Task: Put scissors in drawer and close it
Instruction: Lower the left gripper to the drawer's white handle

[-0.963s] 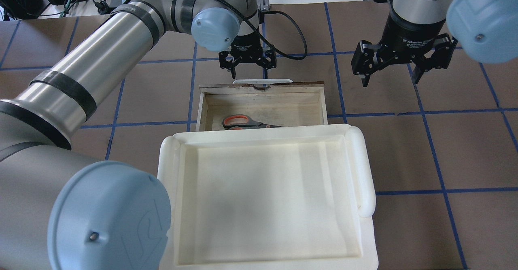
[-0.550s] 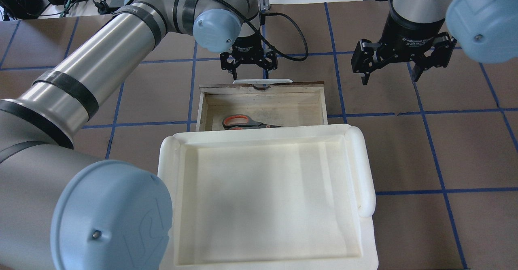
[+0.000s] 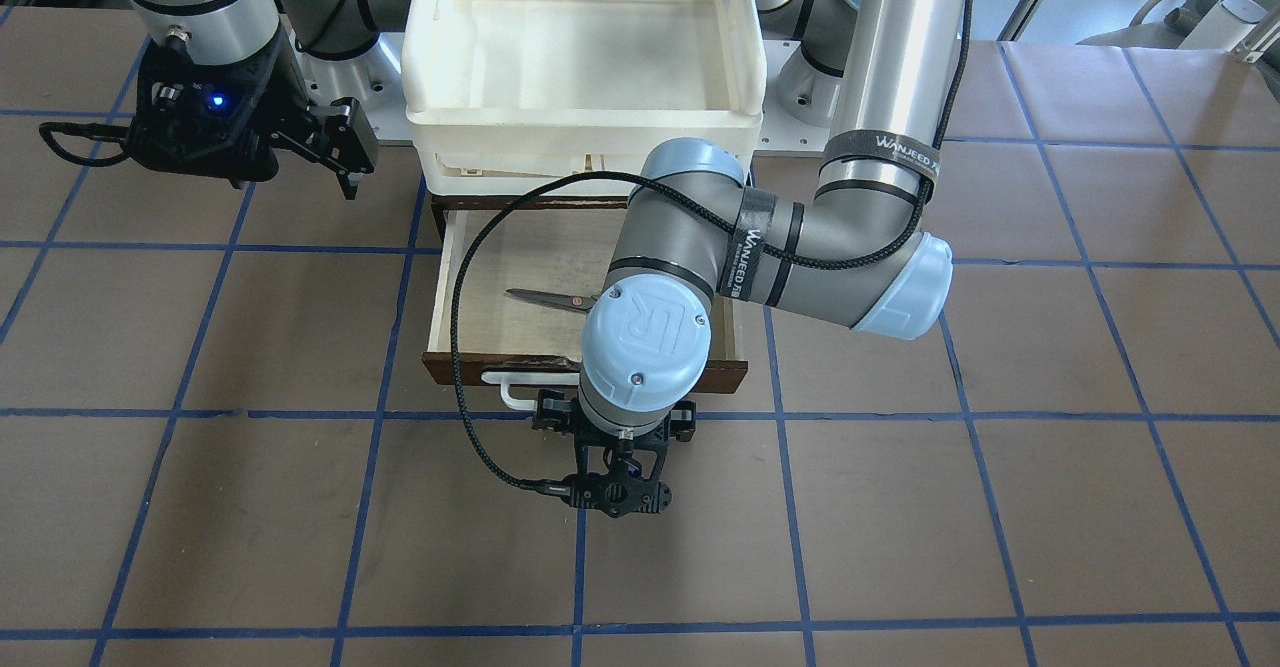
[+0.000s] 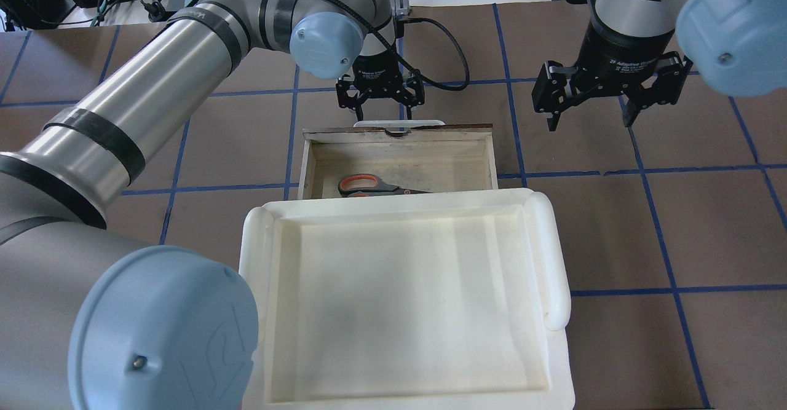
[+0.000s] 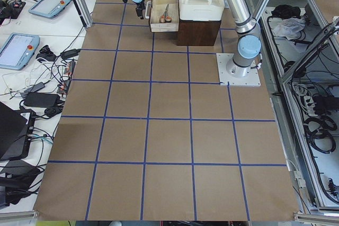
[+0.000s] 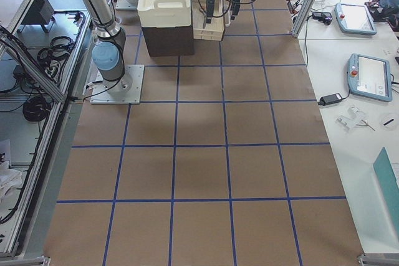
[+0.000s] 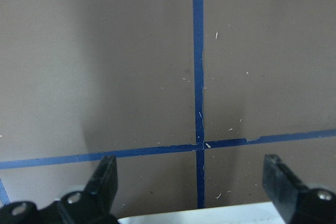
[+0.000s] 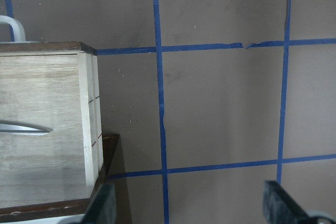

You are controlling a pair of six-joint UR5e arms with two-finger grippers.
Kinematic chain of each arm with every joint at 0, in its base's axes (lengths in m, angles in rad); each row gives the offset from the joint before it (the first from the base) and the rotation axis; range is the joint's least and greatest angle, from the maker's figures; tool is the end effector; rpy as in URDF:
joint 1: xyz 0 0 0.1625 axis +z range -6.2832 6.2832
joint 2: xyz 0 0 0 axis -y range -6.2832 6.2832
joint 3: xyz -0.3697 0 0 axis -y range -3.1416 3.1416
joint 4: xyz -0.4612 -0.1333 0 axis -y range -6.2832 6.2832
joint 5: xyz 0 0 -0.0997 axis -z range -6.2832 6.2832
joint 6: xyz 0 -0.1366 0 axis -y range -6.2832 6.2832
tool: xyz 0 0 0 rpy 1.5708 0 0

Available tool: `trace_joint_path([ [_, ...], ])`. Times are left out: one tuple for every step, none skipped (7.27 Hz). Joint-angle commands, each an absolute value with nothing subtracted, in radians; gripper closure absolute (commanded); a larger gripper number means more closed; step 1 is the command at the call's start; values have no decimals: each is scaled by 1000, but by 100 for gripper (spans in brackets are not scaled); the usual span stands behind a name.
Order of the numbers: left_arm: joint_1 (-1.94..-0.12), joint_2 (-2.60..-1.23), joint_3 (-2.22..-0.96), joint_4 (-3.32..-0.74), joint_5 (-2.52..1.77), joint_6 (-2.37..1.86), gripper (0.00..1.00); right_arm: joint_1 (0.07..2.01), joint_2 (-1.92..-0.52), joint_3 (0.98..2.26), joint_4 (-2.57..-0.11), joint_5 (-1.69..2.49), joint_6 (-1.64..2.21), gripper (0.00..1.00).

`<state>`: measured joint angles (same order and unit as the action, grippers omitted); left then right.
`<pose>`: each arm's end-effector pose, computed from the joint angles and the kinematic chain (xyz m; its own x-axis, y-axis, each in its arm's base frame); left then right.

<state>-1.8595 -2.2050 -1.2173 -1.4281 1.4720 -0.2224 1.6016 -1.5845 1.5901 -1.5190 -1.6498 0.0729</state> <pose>-0.3520 -0.6698 0.1842 -0.9964 0.0542 0.0649 0.0638 0.9857 0.1557 0.1393 -0.5438 0.3879 -0.9959 0.0375 0.0828 0.0419 0.9978 0.0515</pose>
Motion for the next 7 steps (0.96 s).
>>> trace_joint_path([
  [-1858,-2198,-1218,-1453,1471,-222,0,1601,-1583,1598,-1522,-1655,72,0],
  [-1859,-2195,-1218,-1459,1470,-222,0,1601,-1583,1598,-1522,-1654,72,0],
  [-1859,-2192,-1218,-1472,1470,-222,0,1601,-1583,1598,-1522,-1658,72,0],
  [-1858,-2186,-1218,-1479,1470,-222,0,1601,-1583,1598,-1520,-1657,72,0],
  [-1858,-2184,-1218,-1495,1470,-222,0,1601,-1583,1598,-1520,-1658,71,0],
  [-1856,-2178,-1218,-1511,1470,-222,0,1601,-1583,1598,-1520,-1658,71,0],
  [-1856,-2174,-1218,-1531,1470,-222,0,1600,-1583,1598,-1522,-1658,71,0],
])
